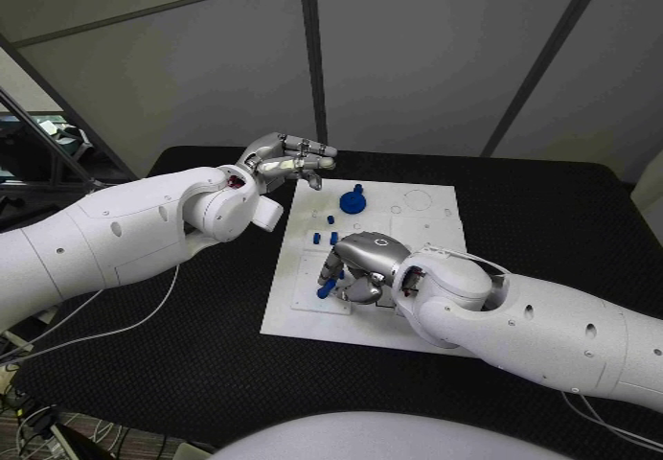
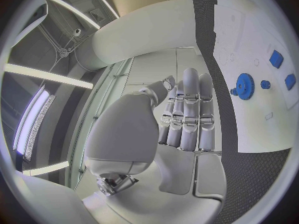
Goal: Assemble the parts on the task board
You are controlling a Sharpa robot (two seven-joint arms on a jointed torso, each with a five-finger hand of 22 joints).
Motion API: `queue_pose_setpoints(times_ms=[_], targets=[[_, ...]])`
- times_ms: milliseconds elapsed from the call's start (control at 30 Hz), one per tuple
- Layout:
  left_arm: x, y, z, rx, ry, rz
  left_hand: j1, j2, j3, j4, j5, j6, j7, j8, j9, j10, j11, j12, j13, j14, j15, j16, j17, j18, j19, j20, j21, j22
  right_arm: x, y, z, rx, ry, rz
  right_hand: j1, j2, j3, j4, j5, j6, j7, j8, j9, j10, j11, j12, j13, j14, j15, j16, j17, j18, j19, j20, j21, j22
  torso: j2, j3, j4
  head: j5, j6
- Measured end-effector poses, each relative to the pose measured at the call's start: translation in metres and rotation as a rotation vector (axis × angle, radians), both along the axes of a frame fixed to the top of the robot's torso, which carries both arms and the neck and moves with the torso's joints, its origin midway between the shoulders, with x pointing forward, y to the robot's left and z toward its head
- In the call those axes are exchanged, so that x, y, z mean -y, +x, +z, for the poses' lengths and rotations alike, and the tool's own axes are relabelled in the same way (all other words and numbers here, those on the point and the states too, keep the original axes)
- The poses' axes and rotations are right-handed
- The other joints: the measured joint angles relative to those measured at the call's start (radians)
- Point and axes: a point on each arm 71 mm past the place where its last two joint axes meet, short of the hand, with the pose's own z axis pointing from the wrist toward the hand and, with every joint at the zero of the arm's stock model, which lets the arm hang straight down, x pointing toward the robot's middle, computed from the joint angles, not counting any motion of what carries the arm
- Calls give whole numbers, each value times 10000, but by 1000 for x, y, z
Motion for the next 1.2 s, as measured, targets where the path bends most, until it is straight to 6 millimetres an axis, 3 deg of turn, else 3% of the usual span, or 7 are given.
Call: queue_pose_setpoints(times_ms=[400, 567, 633, 767, 1000, 1100, 1200], targets=[[-1, 0, 0, -8, 5, 0, 0, 0, 0, 0, 0, 0, 0, 0, 1, 0, 0, 0, -1, 0, 0, 0, 0, 1, 0, 0, 0, 1, -2, -1, 1, 220, -177, -21, -52, -52, -1, 0, -2, 0, 0, -38, 31, -1, 1, -1, -2, 0, 0, 0, -39, 0, 0, 0, 0, 0, 1, -1, 0, -1, 12], [-1, 0, 0, -12, 5, -4, 0, 0, 0, 0, 0, 0, 0, 0, 0, 0, 0, 0, -1, 0, 0, 0, -8, 0, 0, 0, 0, 1, -5, -2, 2, 267, -232, 42, -506, -331, -76, 47, -70, -391, 203, -88, -22, -582, 151, -60, -125, -107, 115, -82, -187, 1, -3, 3, -279, 0, 1, -4, 0, -21, 17], [0, 0, 0, -14, 5, -7, 0, 0, 0, 0, 0, 0, 0, 0, 0, 0, 0, 0, -1, 0, 0, 0, -8, 1, 0, 0, 0, 1, -7, -1, 1, 274, -268, 59, -720, -544, -129, 49, -329, -688, 250, -95, -141, -1036, 272, -68, -228, -125, 237, -201, -316, 1, -12, 139, -478, 0, 1, -8, 0, -28, 17], [0, 0, 0, -17, 3, -14, 0, 0, 0, 0, 0, 0, 0, 0, 1, 0, 0, 0, -2, 0, 0, 0, -8, 0, 0, 0, 0, 1, -9, -2, 0, 281, -287, 105, -918, -743, -278, 59, -490, -963, 173, -94, -234, -1452, 377, -68, -248, -159, 271, -285, -501, 1, -14, 207, -693, 0, 1, -9, 3, -33, 16], [-1, 0, 0, -24, 8, -11, 0, 0, 0, 0, 0, 0, 0, 0, 0, 0, 0, 0, -2, 0, 0, 0, -7, 1, 0, 0, 0, 2, -11, -3, 2, 348, -142, 210, -941, -768, -374, 18, -507, -1206, 74, -94, -266, -1522, 375, -68, -234, -181, 292, -335, -578, 0, 1, 222, -739, 0, -3, -8, 5, -34, 16], [-1, 0, 0, -35, 12, -17, -14, 14, 0, 0, 0, -39, 38, 0, 0, -3, 3, 0, 14, 0, 0, 0, -20, 0, 0, 0, -62, -19, -11, -3, 2, 399, -32, 232, -937, -773, -504, 10, -582, -1394, 66, -95, -278, -1676, 415, -68, -232, -263, 374, -535, -856, 1, -114, 330, -1000, 0, -3, -6, 5, -38, 19], [-1, 0, -1, -57, 19, -26, -41, 41, 0, 0, 0, -38, 38, 0, 1, -36, 36, 0, 17, 0, 0, 0, -20, 0, 0, 0, -77, -19, -11, -3, 3, 463, 120, 241, -869, -840, -672, -17, -634, -1547, 93, -94, -278, -1846, 449, -68, -217, -447, 408, -933, -1419, 165, -343, 364, -1407, -113, -3, -5, 4, -40, 27]])
